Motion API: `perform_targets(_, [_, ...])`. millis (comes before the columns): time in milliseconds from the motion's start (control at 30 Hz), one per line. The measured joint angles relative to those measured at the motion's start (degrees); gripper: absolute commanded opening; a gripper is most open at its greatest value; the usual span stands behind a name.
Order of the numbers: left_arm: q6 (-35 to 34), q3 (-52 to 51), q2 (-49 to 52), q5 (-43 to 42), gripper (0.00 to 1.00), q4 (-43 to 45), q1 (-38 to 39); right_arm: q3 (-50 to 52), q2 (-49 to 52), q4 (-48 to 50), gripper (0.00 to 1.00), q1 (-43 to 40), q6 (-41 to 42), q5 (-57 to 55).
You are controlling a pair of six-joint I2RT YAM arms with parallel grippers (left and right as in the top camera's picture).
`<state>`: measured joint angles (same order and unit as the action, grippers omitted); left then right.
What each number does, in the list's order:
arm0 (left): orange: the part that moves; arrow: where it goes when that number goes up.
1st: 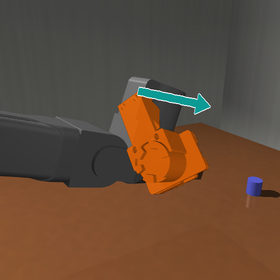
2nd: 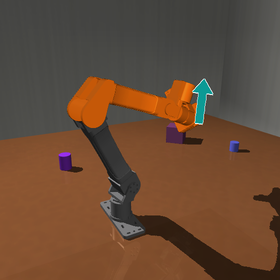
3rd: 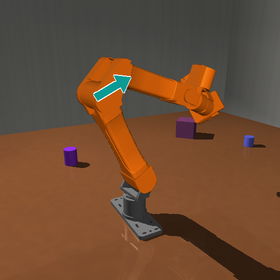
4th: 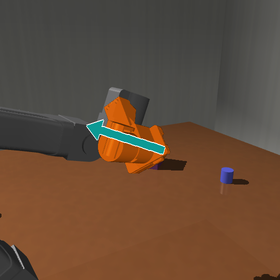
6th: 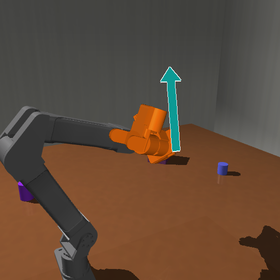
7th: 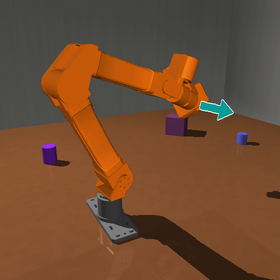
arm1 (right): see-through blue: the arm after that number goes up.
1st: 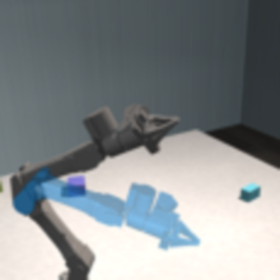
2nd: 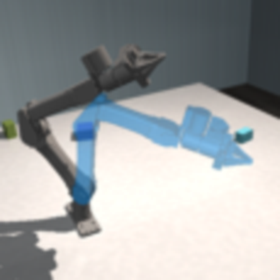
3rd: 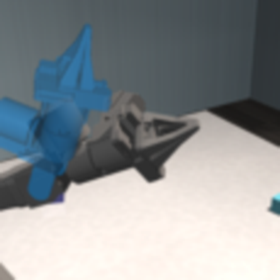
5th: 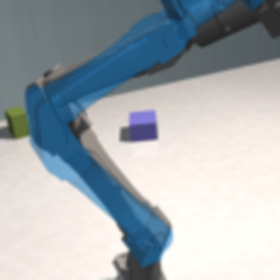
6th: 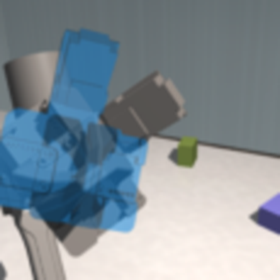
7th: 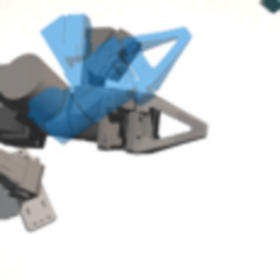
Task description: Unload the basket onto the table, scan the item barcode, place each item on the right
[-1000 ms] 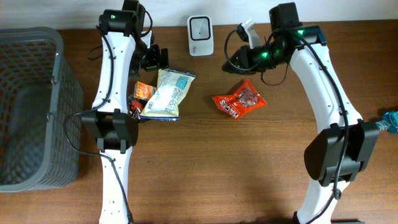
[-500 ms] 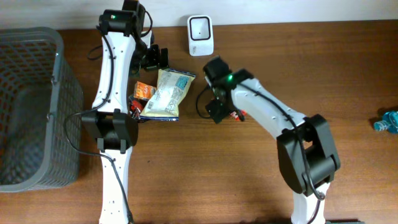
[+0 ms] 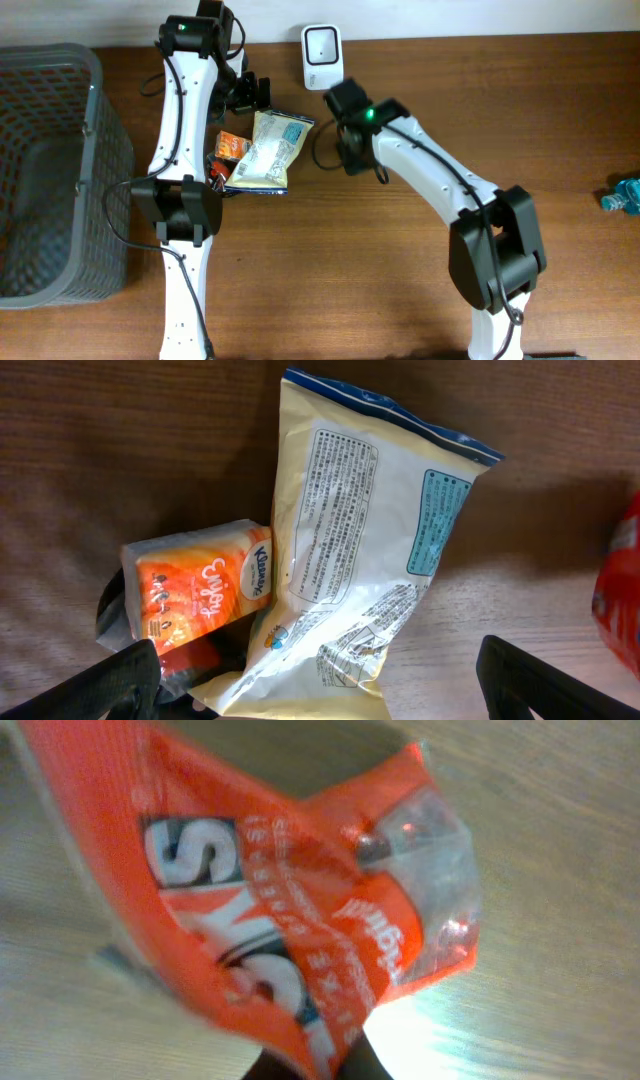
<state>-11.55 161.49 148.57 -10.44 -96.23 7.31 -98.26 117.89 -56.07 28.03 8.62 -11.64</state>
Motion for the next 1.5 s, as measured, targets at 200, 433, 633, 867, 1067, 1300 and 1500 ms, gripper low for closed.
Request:
perform_targets(200, [0.0, 0.0, 0.0, 0.02, 0.99, 0.02, 0.0, -12.41, -0.07, -4.68, 0.04, -6.69, -3.13, 39.89])
perform_targets(433, [0.0, 0.0, 0.0, 0.0, 0.99, 0.02, 0.0, 2.67, 0.39, 4.98, 0.04, -16.65, 0.44, 67.56])
perform_targets(633, [0.0, 0.0, 0.0, 0.02, 0.99, 0.02, 0.0, 13.86, 0.7, 11.87, 0.35, -27.15, 12.24, 54.42])
perform_targets(867, [-0.02, 0.0, 0.0, 0.02, 0.99, 0.09, 0.0, 2.84, 1.36, -10.84, 0.44, -34.91, 7.69, 31.69])
perform_targets(1067, [-0.02, 0.0, 0.0, 0.0, 0.99, 0.04, 0.0, -10.69, 1.14, -15.93, 0.04, -30.71, 2.54, 25.81])
perform_targets(1300, [0.0, 0.0, 0.0, 0.0, 0.99, 0.04, 0.0, 0.81, 2.82, 0.85, 0.04, -20.0, 5.42, 17.09])
perform_targets(1500, [-0.02, 0.0, 0.0, 0.02, 0.99, 0.04, 0.0, 9.33, 3.93, 10.58, 0.04, -19.5, 7.98, 22.51])
